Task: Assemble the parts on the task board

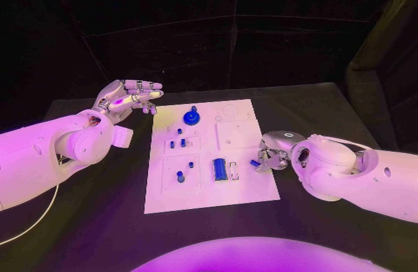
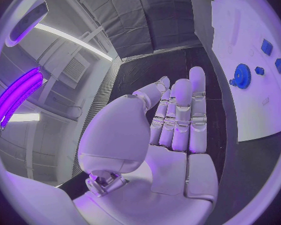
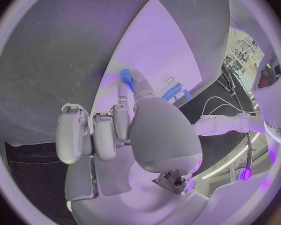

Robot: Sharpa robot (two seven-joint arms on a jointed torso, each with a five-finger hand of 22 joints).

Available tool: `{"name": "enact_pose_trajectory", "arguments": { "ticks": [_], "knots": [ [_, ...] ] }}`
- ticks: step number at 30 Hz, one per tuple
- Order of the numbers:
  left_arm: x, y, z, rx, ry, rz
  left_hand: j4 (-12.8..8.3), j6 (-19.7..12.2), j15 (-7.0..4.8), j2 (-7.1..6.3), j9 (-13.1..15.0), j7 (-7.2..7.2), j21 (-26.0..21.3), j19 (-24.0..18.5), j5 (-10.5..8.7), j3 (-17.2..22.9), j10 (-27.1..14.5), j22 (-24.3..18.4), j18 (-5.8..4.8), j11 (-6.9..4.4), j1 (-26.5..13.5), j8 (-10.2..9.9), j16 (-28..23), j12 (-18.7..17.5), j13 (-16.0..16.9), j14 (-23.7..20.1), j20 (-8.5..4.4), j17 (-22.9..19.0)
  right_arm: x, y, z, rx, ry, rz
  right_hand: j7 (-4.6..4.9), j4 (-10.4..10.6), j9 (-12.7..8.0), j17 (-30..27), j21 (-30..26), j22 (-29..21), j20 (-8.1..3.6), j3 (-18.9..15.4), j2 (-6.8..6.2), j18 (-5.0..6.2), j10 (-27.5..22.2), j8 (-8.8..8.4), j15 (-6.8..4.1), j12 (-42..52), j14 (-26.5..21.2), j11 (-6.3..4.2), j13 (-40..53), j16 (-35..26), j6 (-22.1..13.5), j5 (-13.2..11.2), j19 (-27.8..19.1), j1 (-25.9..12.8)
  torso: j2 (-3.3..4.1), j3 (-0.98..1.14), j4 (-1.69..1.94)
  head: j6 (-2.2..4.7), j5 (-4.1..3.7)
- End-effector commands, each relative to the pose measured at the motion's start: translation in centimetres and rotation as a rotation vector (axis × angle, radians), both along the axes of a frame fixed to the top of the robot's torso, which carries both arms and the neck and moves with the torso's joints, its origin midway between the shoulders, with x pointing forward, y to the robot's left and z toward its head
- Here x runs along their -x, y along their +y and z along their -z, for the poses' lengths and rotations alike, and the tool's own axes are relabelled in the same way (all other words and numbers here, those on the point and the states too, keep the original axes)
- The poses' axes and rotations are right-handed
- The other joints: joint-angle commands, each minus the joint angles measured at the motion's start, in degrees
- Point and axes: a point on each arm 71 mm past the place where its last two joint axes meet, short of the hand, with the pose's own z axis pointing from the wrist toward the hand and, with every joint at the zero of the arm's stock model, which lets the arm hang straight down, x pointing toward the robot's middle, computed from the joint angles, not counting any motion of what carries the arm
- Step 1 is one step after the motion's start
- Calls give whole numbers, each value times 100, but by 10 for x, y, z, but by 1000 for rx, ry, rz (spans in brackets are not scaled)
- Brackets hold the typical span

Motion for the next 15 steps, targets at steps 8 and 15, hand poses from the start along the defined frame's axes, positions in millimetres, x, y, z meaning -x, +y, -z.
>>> {"name": "enact_pose_trajectory", "arguments": {
  "ticks": [8,15],
  "knots": [
    [1,-1,-1,10,-2,12,-4,-39,5,-8,-6,-5,-33,-24,13,-39,-43,-8,76,-10,43,25,2,11,-7,-55,2,-5,5,0,3,-113,27,84,14,317,-203,783,-4,77,10,476,-101,-5,-32,-201,31,8,458,20,-25,6,28,1411,74,-52,3,0,1,5,6],
    [1,-1,-1,10,-2,12,-7,-42,6,-6,-6,-4,-33,-27,13,-40,-48,-8,76,-9,47,27,3,15,-8,-58,2,-8,9,6,-3,-195,6,108,5,381,-228,814,12,107,4,927,-322,-11,-17,-242,23,26,464,9,-8,23,97,1636,86,-86,2,-3,5,-7,34]
  ]
}}
